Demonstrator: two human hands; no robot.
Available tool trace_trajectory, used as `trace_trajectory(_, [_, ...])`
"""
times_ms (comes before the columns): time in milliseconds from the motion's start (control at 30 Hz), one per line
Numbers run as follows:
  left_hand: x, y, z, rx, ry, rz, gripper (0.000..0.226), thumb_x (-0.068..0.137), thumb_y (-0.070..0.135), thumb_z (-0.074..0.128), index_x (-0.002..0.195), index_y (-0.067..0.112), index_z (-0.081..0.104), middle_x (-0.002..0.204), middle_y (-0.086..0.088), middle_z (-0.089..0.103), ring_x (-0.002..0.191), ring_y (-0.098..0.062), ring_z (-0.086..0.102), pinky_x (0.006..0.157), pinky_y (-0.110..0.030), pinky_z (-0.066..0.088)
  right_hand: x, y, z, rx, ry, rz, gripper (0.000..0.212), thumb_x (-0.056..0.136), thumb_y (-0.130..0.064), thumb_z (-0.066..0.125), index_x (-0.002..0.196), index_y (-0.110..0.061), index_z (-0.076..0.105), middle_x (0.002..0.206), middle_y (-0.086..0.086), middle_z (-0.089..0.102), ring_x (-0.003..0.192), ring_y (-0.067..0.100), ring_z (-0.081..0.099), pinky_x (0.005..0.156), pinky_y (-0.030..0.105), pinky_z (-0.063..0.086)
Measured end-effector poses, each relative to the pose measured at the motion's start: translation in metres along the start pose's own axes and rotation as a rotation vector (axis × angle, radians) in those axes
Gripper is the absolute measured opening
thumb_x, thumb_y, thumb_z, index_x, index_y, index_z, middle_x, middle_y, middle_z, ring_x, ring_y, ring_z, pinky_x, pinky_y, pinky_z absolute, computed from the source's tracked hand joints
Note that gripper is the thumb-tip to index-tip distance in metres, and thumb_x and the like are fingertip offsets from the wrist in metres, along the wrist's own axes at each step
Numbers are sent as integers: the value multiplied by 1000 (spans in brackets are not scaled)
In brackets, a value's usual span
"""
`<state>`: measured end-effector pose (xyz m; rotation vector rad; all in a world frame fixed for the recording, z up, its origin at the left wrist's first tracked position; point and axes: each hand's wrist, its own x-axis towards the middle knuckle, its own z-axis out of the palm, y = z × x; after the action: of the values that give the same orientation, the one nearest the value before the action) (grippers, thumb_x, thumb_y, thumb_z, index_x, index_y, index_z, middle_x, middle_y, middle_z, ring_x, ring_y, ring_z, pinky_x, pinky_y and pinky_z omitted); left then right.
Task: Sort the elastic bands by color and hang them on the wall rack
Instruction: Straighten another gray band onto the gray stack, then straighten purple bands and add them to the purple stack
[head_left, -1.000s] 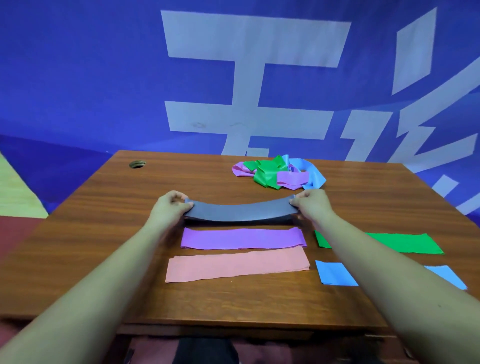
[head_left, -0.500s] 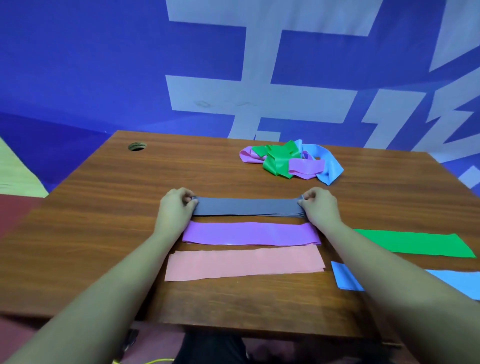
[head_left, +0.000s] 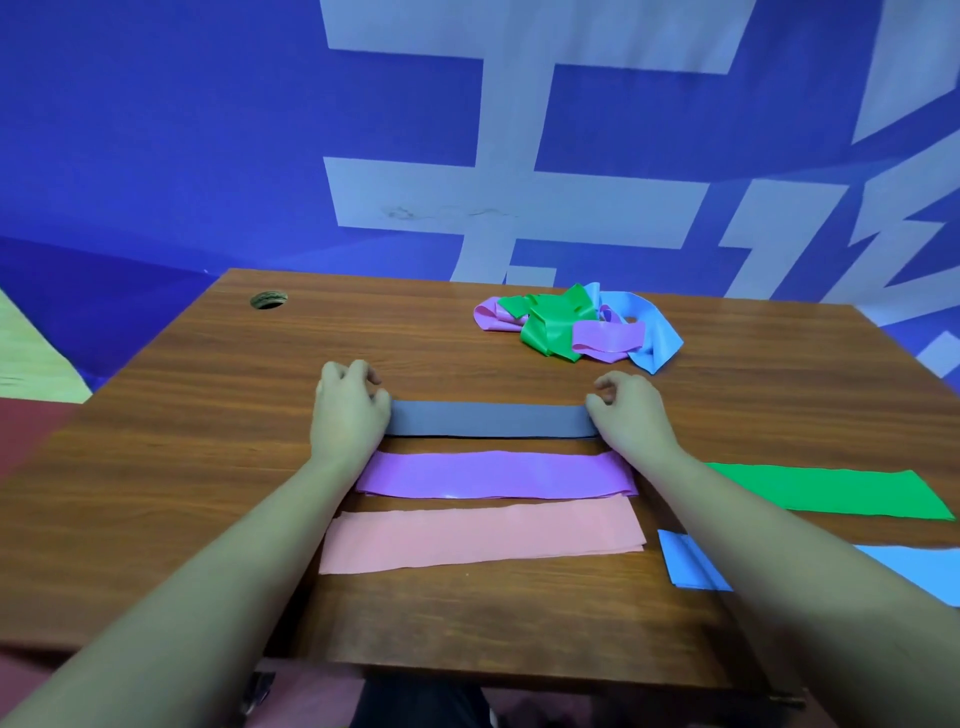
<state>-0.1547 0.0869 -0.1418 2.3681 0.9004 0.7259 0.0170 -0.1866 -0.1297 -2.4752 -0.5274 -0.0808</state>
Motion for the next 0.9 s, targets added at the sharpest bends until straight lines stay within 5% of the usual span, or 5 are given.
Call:
trace_trajectory(200, [30,55,26,-61,-120,216,8,82,9,58,88,11,64,93,-7,57,89,-25,56,82,-31,41,39,-7,-13,0,-9,-25,24,83,-16,56,103,-11,68,105,12,66,92,24,61,86,33,49])
trace_trajectory(367, [63,98,76,-98,-272,254,12,81,11,57,90,14,65,94,-7,60,90,-22,59,82,-29,44,75,-2,-10,-71,-13,-56,34,83,-14,57,117,-9,62,121,15,53,97,32,59,90,37,48])
trace_trajectory(700, [91,132,173,46,-451,496,41,90,33,59,130,25,59,130,-1,53,127,-20,45,104,-40,38,141,39,10,-150,-116,-67,55,92,-10,50,146,-15,40,137,14,51,127,32,47,104,39,37])
trace_trajectory(900, [92,126,183,46,-400,481,38,89,36,59,126,28,62,131,5,53,129,-15,43,104,-38,34,148,42,1,-174,-32,-93,34,88,-14,59,122,-19,61,118,10,63,110,30,57,88,36,45])
